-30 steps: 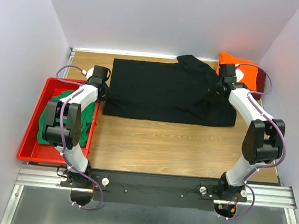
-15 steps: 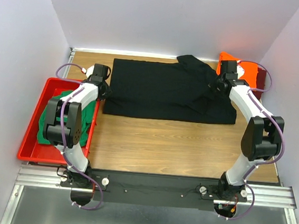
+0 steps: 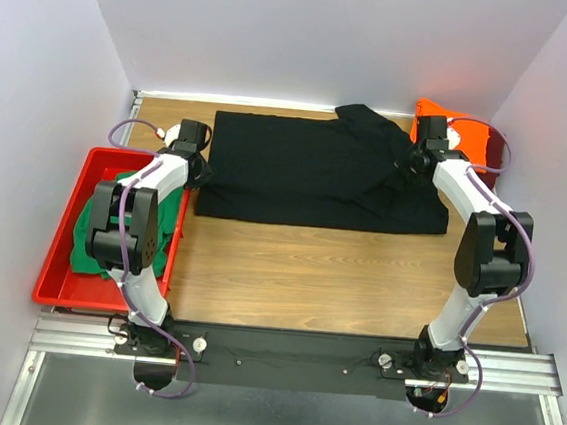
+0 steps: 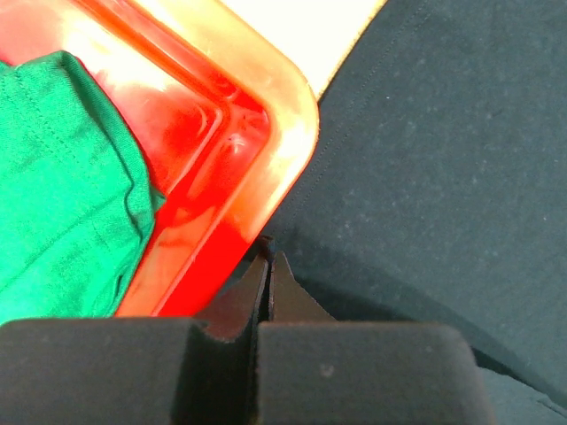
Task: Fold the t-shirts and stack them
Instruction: Fold the tshirt
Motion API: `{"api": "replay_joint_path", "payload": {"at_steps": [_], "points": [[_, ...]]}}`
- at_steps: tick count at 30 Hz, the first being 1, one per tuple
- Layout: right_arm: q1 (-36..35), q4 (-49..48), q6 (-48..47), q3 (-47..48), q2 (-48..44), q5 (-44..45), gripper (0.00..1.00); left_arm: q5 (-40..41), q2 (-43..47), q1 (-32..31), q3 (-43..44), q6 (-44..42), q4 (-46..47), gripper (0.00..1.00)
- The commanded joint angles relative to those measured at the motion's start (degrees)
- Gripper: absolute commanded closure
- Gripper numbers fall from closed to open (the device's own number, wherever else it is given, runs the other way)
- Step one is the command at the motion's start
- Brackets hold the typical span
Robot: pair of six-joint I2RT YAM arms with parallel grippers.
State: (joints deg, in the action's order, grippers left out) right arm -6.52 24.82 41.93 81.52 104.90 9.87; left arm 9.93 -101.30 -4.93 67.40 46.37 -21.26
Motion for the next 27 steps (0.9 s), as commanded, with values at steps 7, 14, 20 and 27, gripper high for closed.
{"api": "replay_joint_path", "payload": {"at_steps": [7, 14, 20, 27], "points": [[0.7, -1.5, -0.3, 3.1, 3.5, -2.0, 1.00, 1.8, -1.4, 0.4, 1.8, -1.0, 0.0, 1.00], [0.8, -2.2, -1.9, 4.1, 4.6, -3.4, 0.83, -0.9, -0.2, 0.4, 3.4, -3.8, 1.5, 0.62], [0.9, -2.7, -3.5, 3.7, 3.2, -4.4, 0.31, -3.0, 2.3, 0.4, 4.0, -6.1, 1.5, 0.47], [0.9, -2.8, -4.5, -4.9, -3.9, -3.8, 0.36, -8.2, 5.7, -0.3, 2.2, -10.1, 1.9, 0.52]]}}
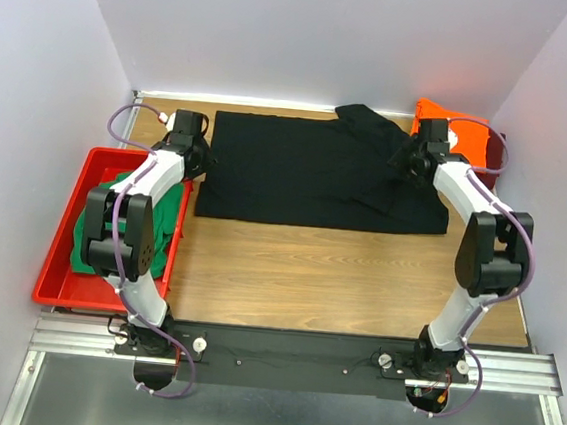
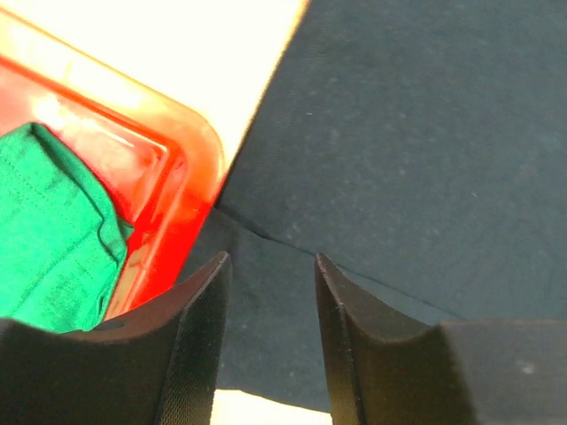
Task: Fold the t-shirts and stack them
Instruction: Fold the tshirt
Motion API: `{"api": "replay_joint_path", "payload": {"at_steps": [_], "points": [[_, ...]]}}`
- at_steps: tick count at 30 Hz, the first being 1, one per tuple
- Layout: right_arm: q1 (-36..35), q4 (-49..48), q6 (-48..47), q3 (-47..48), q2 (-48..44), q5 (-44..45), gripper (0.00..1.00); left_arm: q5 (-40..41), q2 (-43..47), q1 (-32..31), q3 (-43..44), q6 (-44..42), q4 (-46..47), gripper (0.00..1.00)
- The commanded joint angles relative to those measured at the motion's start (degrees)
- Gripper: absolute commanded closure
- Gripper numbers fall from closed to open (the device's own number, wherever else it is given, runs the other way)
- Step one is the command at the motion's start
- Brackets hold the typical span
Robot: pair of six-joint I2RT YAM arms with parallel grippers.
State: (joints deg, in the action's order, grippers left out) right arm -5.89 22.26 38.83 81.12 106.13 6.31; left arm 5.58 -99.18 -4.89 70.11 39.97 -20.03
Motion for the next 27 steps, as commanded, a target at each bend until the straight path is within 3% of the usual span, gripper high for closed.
{"api": "replay_joint_path", "payload": {"at_steps": [1, 6, 19, 27], "points": [[0.4, -0.4, -1.5, -6.0, -6.0, 0.1, 0.37, -5.3, 4.4, -0.6, -0.9, -4.4, 0.9, 0.53], [0.3, -3.1, -2.3, -14.7, -9.6, 0.0, 0.39, -9.7, 6.0, -2.6, -2.2, -7.9, 0.9, 0.55], [-0.4, -12.7, -4.9, -18.6, -3.4, -8.2, 0.41, -12.8, 9.7, -5.5, -2.3, -11.8, 0.6, 0.57], [-0.4, -13.8, -4.8, -16.3, 1.1, -7.6, 0.71, -13.1, 9.3, -5.5, -3.1, -12.0, 0.8, 0.58]]}}
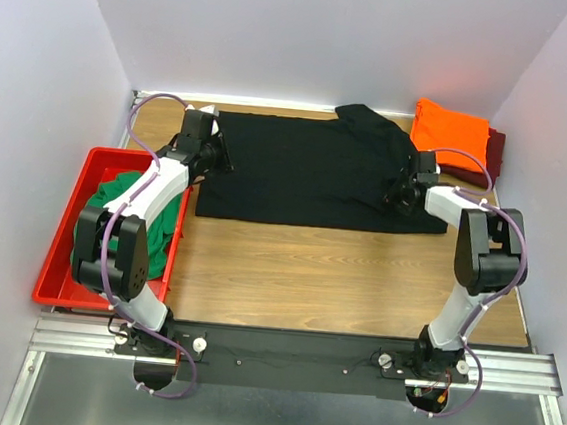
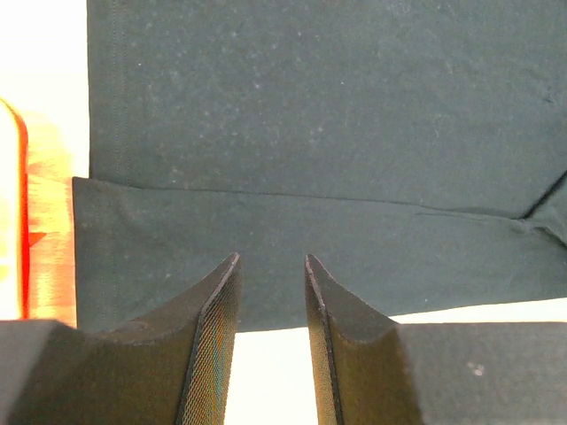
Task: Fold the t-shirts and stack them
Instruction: Fold the tshirt
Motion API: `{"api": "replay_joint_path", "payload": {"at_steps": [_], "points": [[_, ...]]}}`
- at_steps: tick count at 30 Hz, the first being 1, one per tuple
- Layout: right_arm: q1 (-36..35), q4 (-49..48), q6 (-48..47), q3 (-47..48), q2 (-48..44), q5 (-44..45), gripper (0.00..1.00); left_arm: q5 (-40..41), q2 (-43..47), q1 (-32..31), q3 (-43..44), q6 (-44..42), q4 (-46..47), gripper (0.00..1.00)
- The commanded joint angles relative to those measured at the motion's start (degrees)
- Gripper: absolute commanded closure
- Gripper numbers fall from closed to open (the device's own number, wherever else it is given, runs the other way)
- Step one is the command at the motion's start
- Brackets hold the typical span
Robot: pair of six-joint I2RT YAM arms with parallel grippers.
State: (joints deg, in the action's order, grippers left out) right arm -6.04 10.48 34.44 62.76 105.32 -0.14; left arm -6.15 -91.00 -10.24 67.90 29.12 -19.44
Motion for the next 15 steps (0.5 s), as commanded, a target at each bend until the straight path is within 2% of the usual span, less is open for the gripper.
{"api": "replay_joint_path", "payload": {"at_steps": [1, 4, 8, 15], "points": [[-0.3, -2.0, -0.2, 2.6, 2.1, -1.4, 0.74, -1.3, 1.1, -0.1, -0.8, -1.3, 0.3, 0.58], [-0.4, -2.1, 0.1, 3.5, 2.1, -1.9, 0.88, -1.1, 0.9, -0.1, -1.1, -1.4, 0.3, 0.59], [-0.4, -2.0, 0.5, 6.0, 2.9, -3.4, 0.96, -1.1, 0.9, -0.1, -1.5, -1.4, 0.4, 0.59], [-1.4, -2.0, 1.9, 12.2, 6.2, -6.0, 0.98, -1.1, 0.5, -0.2, -1.7, -1.4, 0.5, 0.60]]}}
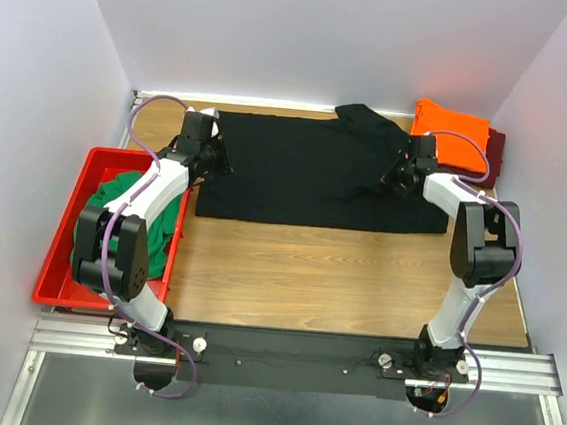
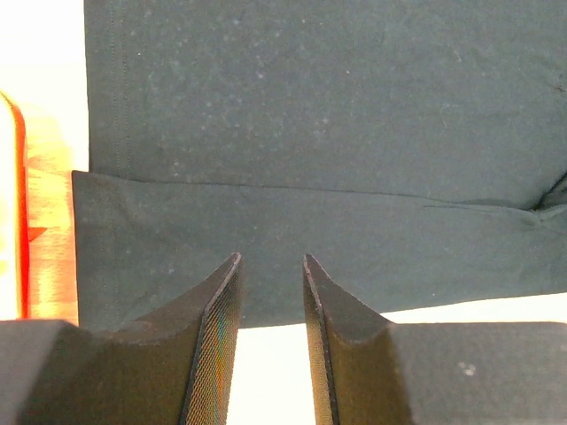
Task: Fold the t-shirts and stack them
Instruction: Fold the tshirt
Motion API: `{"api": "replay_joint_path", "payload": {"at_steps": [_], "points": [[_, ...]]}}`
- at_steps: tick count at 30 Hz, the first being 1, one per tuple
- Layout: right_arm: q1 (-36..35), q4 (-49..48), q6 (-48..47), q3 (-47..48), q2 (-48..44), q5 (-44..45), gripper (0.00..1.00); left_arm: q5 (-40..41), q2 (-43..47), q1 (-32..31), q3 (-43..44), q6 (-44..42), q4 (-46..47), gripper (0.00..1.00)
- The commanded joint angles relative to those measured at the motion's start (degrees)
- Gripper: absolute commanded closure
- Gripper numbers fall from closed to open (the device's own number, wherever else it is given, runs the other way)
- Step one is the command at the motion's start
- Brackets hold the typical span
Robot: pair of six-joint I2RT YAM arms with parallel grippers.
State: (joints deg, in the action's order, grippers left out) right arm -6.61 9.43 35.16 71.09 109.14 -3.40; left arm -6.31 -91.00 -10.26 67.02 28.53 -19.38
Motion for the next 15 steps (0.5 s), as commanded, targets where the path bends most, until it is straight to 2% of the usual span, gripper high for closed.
{"api": "replay_joint_path", "payload": {"at_steps": [1, 7, 12, 15], "points": [[-1.0, -1.0, 1.2, 4.7, 3.4, -3.0, 0.98, -1.0, 0.4, -0.2, -0.8, -0.9, 0.5, 0.60], [-2.5, -0.9, 1.4, 10.9, 8.1, -4.3, 0.97, -1.3, 0.2, -0.4, -1.0, -1.1, 0.7, 0.60], [-3.8, -1.0, 0.6, 14.6, 12.0, -5.5, 0.91, -1.3, -0.1, -0.5, -1.2, -1.2, 0.7, 0.60], [-4.5, -1.0, -0.1, 16.9, 13.5, -5.6, 0.90, -1.3, 0.0, -0.7, -1.4, -1.1, 0.7, 0.60]]}}
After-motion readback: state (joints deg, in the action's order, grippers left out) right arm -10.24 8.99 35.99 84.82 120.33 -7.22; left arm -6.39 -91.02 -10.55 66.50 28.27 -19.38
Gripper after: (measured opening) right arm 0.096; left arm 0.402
